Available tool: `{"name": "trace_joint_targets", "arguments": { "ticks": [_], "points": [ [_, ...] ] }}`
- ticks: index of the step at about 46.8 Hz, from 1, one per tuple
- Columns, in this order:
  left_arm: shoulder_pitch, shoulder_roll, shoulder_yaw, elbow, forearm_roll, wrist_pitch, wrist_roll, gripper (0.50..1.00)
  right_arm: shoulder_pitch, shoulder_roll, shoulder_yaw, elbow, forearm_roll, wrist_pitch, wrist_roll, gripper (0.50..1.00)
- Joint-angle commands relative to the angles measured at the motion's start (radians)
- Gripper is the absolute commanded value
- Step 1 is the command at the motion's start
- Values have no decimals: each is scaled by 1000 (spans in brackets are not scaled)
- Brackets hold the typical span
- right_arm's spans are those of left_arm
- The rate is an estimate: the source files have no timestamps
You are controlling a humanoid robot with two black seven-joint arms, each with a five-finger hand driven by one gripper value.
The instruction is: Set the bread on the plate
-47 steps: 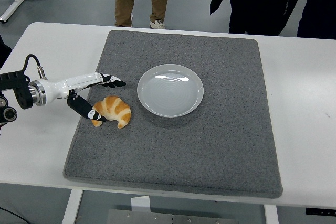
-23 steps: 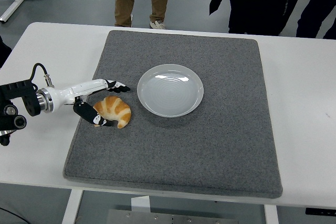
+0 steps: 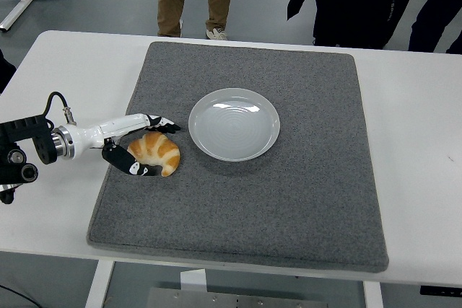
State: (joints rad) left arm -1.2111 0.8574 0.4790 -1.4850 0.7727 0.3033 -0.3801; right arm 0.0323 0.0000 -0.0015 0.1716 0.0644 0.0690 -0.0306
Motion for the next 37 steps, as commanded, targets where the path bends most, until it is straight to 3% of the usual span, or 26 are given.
{"name": "trace_joint_targets", "arguments": {
  "ticks": [1,4,10,13,25,28,37],
  "points": [
    [5,-6,3,3,0,-1,-3,744,0,0,0,-1,0,0,0,954],
    [18,-14,3,14,0,-3,-3,664,0,0,0,-4,0,0,0,952],
    [28,-21,0,35,-1,-1,-6,613,0,0,0,-6,0,0,0,952],
    [27,-21,-5,40,-3,-1,-6,561,0,0,0,-6,0,0,0,952],
    [12,-15,-103,78,-3,-3,-6,540,0,0,0,-6,0,0,0,952],
    [9,-11,-115,80,-3,-4,-5,500,0,0,0,-6,0,0,0,952],
    [-14,8,-123,80,-1,-13,-5,500,0,0,0,-6,0,0,0,952]
  ]
}}
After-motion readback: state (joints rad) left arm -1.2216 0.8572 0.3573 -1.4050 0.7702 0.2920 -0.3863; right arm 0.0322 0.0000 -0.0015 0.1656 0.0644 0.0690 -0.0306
